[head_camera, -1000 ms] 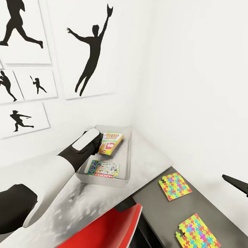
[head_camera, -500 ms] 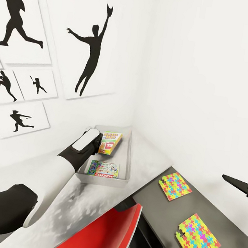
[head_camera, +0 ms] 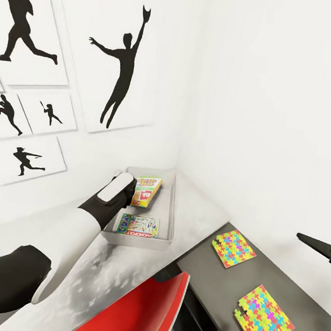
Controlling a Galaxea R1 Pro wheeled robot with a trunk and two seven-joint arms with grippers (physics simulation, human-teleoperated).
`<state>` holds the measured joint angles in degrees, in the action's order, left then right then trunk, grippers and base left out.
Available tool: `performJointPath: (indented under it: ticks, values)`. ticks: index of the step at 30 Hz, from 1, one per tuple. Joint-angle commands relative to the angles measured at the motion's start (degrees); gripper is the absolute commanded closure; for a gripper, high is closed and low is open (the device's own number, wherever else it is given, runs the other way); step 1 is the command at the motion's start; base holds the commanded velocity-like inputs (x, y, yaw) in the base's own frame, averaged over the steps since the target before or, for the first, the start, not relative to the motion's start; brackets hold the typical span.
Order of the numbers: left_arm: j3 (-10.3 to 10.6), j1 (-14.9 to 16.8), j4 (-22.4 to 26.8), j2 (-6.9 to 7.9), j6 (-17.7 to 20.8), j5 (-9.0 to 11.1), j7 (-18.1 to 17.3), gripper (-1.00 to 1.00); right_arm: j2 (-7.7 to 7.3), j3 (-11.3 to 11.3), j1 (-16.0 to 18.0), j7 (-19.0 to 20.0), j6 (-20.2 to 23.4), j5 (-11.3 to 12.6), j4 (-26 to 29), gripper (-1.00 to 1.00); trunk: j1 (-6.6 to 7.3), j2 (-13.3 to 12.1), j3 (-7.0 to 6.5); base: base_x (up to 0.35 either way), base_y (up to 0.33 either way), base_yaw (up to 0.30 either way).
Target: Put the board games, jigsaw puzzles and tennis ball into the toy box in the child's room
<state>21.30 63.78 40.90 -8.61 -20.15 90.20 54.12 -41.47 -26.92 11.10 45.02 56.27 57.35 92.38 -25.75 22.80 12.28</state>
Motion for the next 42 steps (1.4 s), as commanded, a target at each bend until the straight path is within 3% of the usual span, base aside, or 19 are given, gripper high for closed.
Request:
performJointPath:
  ticks: [1,42]
  values:
    - [0.2,0.1,-0.1,0.01,-0.4,0.2,-0.1,1.0,-0.01,0.0,0.1,0.2,0.2,-0.1,0.0,-1.0,-0.03,0.1,0.12,0.0,0.0,0.0]
    - [0.1,0.0,-0.4,0.23,-1.0,0.4,-0.4,1.0,-0.01,0.2,0.1,0.2,0.2,-0.1,0.0,-1.0,-0.03,0.1,0.12,0.0,0.0,-0.043]
